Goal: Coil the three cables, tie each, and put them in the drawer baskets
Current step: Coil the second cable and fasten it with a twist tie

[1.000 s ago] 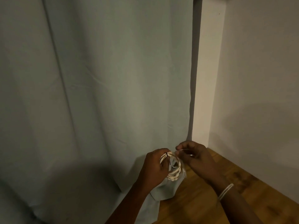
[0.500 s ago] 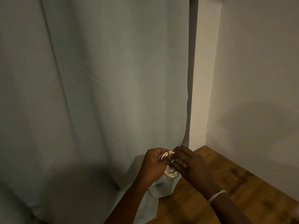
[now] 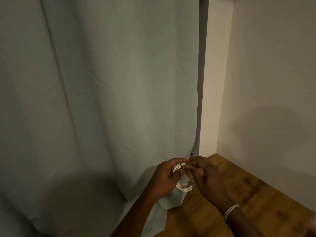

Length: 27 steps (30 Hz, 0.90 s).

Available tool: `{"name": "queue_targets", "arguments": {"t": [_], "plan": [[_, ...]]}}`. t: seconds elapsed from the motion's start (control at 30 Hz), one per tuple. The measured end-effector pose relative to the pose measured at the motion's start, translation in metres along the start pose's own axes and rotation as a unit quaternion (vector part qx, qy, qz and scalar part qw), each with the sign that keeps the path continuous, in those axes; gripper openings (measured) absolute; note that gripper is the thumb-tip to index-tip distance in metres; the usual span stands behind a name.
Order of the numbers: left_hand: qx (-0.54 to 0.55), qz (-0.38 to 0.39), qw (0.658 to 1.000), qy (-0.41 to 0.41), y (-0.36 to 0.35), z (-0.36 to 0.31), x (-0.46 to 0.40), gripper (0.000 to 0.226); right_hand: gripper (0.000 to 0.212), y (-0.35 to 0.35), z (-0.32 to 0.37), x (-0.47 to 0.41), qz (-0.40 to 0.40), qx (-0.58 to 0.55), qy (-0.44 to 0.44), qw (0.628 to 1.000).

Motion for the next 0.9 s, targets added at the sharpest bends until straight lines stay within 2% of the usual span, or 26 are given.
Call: {"name": "queue_targets", "arguments": {"t": [0.17,0.33,0.43,0.6,0.7,0.77,0.83,0.9], "plan": [[-0.111,-0.002,0.989,-0.094,0.000,-0.012,-0.002,0.034,0.034,-0.001,0.006,0.000,0.010,0.045,0.032,0.998],[-0.141,-0.013,0.981,-0.133,-0.003,-0.013,-0.001,0.030,0.023,-0.004,0.005,-0.002,0.027,0.056,0.051,0.997],[-0.183,-0.023,0.968,-0.170,-0.007,-0.015,-0.001,0.028,0.028,-0.006,0.006,-0.003,0.032,0.041,0.067,0.996],[-0.208,-0.014,0.966,-0.151,-0.010,-0.007,-0.001,0.010,0.029,-0.006,0.015,0.000,0.045,0.016,0.096,0.994],[-0.163,0.006,0.977,-0.135,-0.010,-0.003,0.003,0.015,0.025,-0.007,0.006,-0.002,0.034,-0.002,0.047,0.998],[-0.131,0.016,0.983,-0.126,-0.011,-0.003,0.005,0.007,0.015,-0.007,-0.004,-0.006,0.025,-0.031,-0.031,0.999],[-0.087,0.008,0.991,-0.098,-0.011,-0.002,0.007,0.012,0.009,-0.009,-0.011,-0.009,0.026,-0.089,-0.121,0.988],[-0.040,-0.003,0.998,-0.053,-0.012,0.001,0.008,0.032,0.010,-0.011,-0.012,-0.010,0.037,-0.129,-0.180,0.974]]}}
Point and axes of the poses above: each hand's wrist, its own x-axis away from the middle knuckle, its own y-axis out of the back of the hand, z = x × y, the point moved 5 cm from there along -x, towards the middle knuckle, and after that the axes turned 14 degrees about -z, right-handed, at the moved point
